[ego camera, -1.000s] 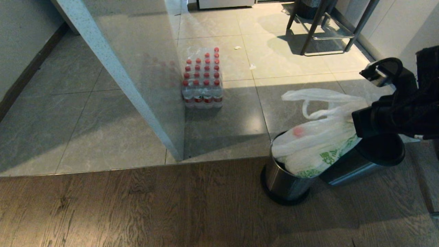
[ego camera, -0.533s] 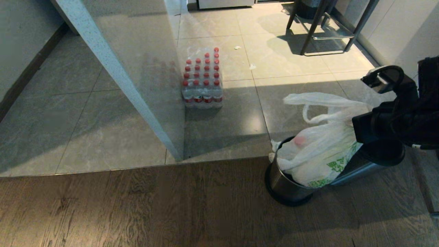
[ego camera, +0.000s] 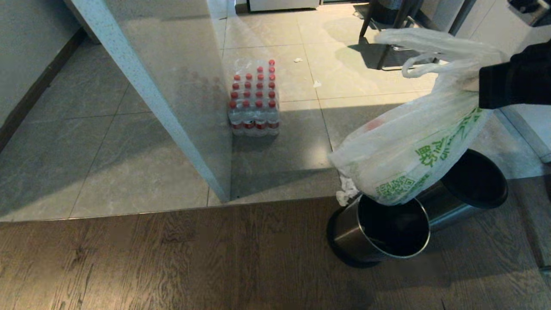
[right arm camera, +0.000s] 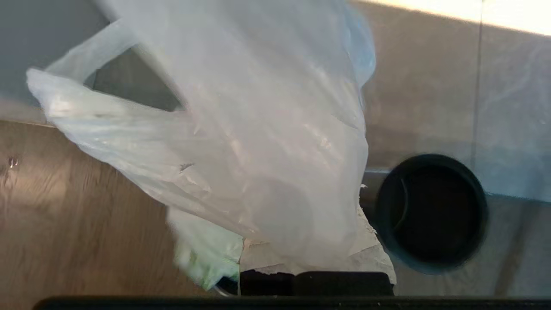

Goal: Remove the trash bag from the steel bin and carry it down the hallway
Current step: Put the trash bag at the door

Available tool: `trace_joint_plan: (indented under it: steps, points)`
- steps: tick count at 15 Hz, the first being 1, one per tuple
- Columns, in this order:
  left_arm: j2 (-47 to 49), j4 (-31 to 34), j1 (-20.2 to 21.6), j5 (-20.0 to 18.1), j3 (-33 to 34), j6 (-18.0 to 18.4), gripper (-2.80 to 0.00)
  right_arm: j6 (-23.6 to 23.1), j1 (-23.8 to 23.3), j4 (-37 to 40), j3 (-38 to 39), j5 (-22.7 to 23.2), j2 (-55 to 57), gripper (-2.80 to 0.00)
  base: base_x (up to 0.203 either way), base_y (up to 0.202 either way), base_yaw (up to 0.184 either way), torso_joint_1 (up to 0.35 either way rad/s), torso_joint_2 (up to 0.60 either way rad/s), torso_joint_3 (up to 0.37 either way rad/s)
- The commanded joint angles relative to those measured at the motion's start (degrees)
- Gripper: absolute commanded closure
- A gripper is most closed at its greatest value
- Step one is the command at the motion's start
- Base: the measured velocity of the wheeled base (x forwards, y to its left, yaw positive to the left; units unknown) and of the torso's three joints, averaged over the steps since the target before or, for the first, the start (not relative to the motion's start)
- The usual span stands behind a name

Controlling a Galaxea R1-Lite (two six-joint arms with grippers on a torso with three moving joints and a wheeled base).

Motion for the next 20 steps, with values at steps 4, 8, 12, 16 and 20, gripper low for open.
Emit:
trace_joint_plan:
  steps: [4,8,12,16,20]
  points:
    - [-0.02,0.0,0.0,0.02,0.0,0.0,0.0,0.21,-0.01,4.0,2.71,-0.16,-3.63,0.0,0.0,0.0,0.0,0.0,0.0,0.0]
    - [-0.02,0.0,0.0,-0.02,0.0,0.0,0.0,2.28,-0.62,4.51,8.18,-1.27,-10.11,0.0,0.0,0.0,0.0,0.0,0.0,0.0]
    - [-0.02,0.0,0.0,-0.02,0.0,0.0,0.0,2.75,-5.56,5.52,19.6,-4.2,-22.37,0.0,0.0,0.0,0.0,0.0,0.0,0.0]
    - [-0.02,0.0,0.0,-0.04,0.0,0.0,0.0,2.38,-8.71,14.21,29.98,-4.41,-34.8,0.0,0.0,0.0,0.0,0.0,0.0,0.0]
    - [-0.02,0.0,0.0,0.04,0.0,0.0,0.0,3.73,-9.93,15.28,40.81,-4.73,-42.84,0.0,0.0,0.0,0.0,0.0,0.0,0.0]
